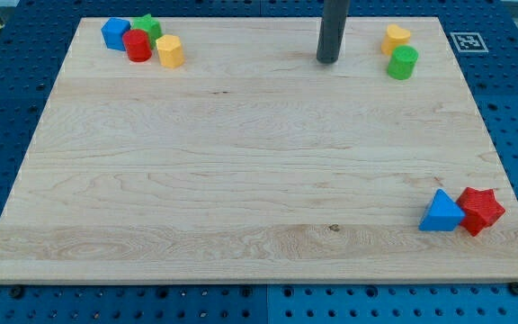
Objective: Move the yellow heart slightly down
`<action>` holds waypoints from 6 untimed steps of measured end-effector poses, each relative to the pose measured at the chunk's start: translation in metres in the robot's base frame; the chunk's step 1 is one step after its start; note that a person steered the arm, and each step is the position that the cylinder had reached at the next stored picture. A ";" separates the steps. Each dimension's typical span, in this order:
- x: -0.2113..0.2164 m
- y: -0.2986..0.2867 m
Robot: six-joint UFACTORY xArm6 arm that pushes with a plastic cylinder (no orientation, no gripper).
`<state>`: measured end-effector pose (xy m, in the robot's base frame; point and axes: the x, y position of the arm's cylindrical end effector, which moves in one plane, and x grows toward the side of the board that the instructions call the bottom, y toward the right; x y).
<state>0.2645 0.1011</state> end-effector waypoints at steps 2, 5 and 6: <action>-0.073 0.028; -0.049 0.144; -0.025 0.118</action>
<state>0.2397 0.2191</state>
